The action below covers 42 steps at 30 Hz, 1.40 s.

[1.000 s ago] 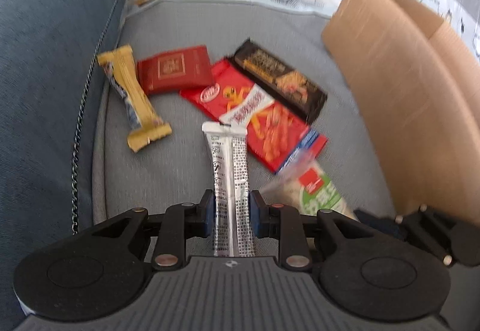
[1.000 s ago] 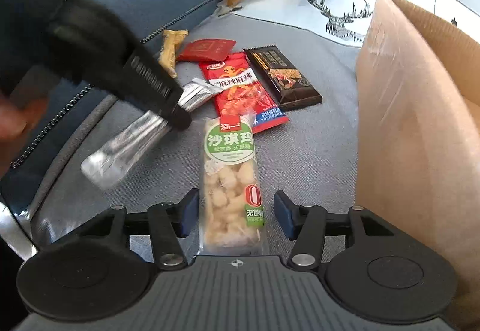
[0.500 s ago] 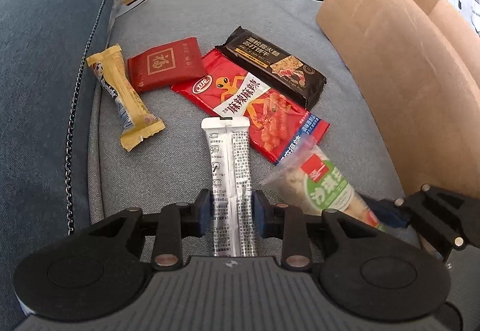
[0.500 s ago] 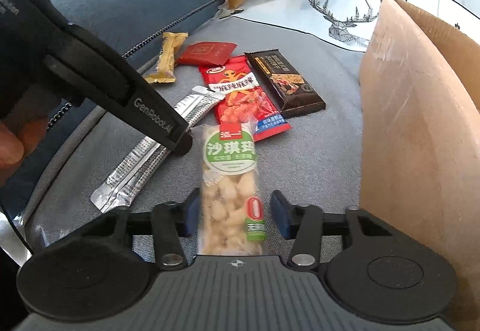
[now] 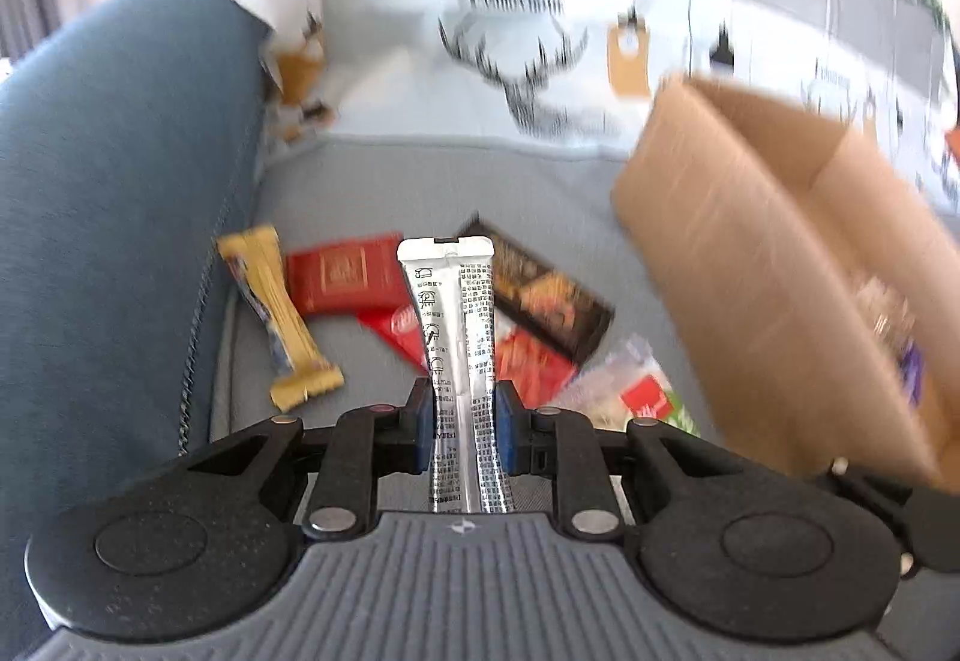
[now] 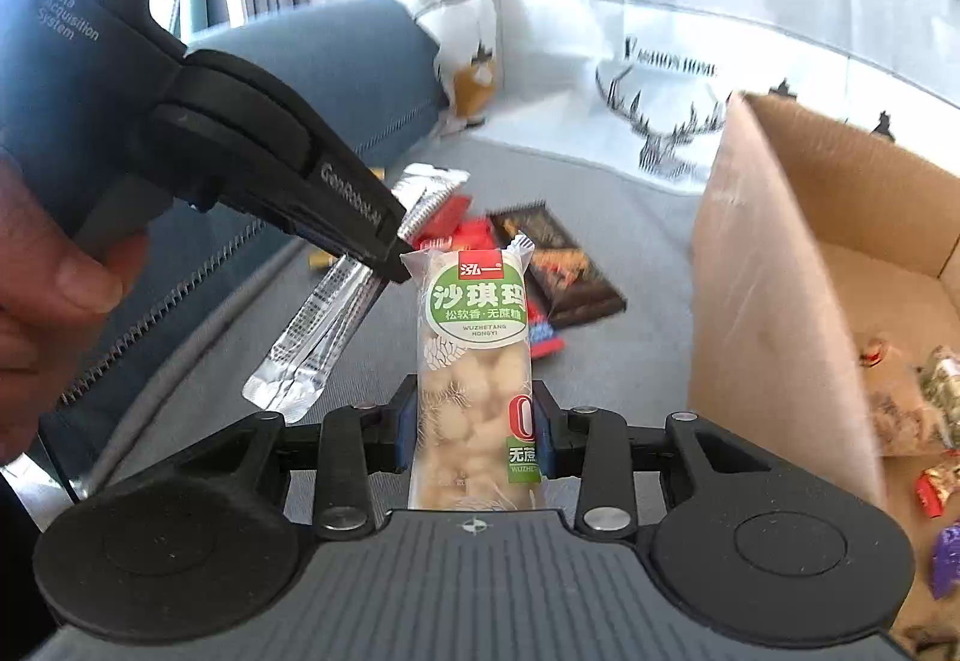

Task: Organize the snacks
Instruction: 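Lift the silver bar and peanut bag and carry both over the box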

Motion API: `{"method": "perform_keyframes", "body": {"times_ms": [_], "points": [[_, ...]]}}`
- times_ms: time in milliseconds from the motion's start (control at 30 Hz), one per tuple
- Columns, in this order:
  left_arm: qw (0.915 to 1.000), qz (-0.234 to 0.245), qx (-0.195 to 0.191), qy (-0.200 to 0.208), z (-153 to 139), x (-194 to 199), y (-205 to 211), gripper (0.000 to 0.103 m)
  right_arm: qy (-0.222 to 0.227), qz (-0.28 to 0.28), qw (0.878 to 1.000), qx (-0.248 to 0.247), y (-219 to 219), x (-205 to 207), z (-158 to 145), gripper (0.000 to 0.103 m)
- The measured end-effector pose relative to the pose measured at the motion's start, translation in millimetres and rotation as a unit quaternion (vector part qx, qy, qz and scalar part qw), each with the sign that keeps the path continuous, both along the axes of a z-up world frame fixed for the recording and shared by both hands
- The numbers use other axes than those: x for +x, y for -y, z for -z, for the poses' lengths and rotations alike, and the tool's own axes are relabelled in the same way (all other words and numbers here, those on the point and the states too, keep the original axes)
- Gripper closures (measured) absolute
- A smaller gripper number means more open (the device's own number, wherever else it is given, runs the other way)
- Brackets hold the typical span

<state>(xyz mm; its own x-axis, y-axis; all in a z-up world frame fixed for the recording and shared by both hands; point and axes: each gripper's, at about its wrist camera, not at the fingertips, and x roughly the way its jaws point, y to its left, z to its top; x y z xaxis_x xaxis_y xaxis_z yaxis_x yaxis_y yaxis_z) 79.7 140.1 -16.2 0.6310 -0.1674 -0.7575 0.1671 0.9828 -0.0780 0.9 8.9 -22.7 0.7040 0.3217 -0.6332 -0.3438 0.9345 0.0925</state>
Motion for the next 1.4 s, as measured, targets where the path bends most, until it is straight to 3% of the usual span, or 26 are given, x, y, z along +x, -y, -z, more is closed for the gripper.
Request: {"method": "perform_keyframes", "body": {"times_ms": [200, 833, 1167, 1267, 1400], "points": [[0.9978, -0.026, -0.034, 0.051, -25.6, -18.9, -0.2, 0.080, 0.040, 0.011, 0.999, 0.009, 4.1, -18.9, -16.6, 0.065], [0.9958, -0.031, -0.054, 0.067, -33.3, -28.6, -2.5, 0.080, 0.136, 0.035, 0.990, 0.003, 37.4, -33.4, -65.3, 0.065], [0.9948, -0.010, -0.053, 0.087, -36.4, -26.8, 14.8, 0.080, 0.152, 0.087, 0.983, 0.064, 122.3, -17.2, -115.9, 0.065], [0.9938, -0.007, -0.055, 0.096, -38.0, -24.6, 23.3, 0.080, 0.172, 0.100, 0.979, 0.048, 151.6, -16.2, -123.8, 0.065], [0.9921, -0.001, -0.049, 0.115, -41.8, -23.6, 43.0, 0.080, 0.167, 0.138, 0.976, 0.030, 186.3, -14.9, -108.3, 0.065]]}}
